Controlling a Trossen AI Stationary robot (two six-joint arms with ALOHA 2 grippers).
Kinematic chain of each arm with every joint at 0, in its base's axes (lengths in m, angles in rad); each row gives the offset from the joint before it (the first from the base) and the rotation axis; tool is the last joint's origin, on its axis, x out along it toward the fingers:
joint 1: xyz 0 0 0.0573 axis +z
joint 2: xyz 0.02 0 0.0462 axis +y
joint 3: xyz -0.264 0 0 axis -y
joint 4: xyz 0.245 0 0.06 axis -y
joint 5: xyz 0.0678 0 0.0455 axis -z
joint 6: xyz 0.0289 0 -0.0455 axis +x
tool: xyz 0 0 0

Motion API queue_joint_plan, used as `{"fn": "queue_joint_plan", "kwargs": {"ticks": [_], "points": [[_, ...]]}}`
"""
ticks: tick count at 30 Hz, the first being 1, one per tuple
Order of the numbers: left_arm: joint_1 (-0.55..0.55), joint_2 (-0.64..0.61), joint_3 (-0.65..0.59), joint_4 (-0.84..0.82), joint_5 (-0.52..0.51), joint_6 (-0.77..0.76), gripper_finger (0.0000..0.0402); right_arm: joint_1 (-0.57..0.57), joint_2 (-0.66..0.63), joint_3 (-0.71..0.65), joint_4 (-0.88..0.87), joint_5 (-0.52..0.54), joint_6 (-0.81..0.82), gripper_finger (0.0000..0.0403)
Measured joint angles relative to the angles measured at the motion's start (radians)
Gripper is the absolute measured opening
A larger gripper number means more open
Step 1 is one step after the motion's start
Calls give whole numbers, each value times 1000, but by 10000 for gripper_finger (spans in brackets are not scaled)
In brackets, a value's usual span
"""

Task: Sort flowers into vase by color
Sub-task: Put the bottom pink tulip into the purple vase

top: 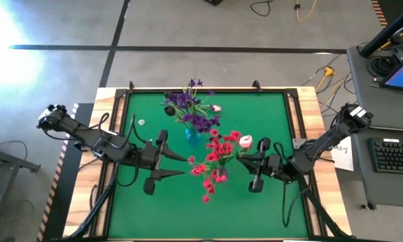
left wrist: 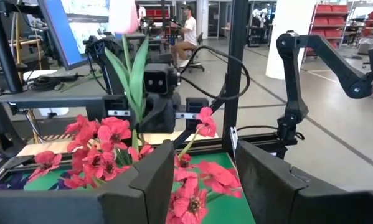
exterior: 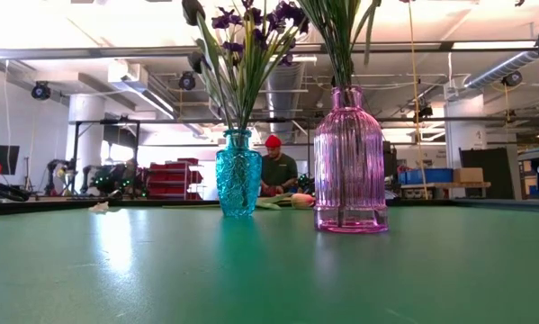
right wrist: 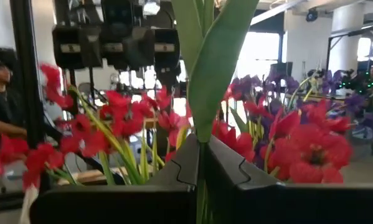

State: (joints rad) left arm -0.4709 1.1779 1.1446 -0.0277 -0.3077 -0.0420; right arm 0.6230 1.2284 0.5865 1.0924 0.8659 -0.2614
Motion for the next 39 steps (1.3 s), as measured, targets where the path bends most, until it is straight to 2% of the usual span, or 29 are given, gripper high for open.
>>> {"fn": "queue_joint_plan", "kwargs": {"ticks": [5,11,14,19,25,39], "points": [[0,4,0,-8,0,2,160,-26,62,8,11,-2,-13,9],[0,4,0,-23,0,2,160,-36,167,14,181,0,-105,9],[0,6,0,-27,0,2,160,-36,198,14,199,8,-114,9],[0,8,0,-26,-1,2,160,-37,206,14,200,17,-105,9],[0,8,0,-26,-61,-2,160,-37,180,14,198,17,-91,9],[0,8,0,-26,-80,3,160,-43,178,14,166,17,-69,9]]}}
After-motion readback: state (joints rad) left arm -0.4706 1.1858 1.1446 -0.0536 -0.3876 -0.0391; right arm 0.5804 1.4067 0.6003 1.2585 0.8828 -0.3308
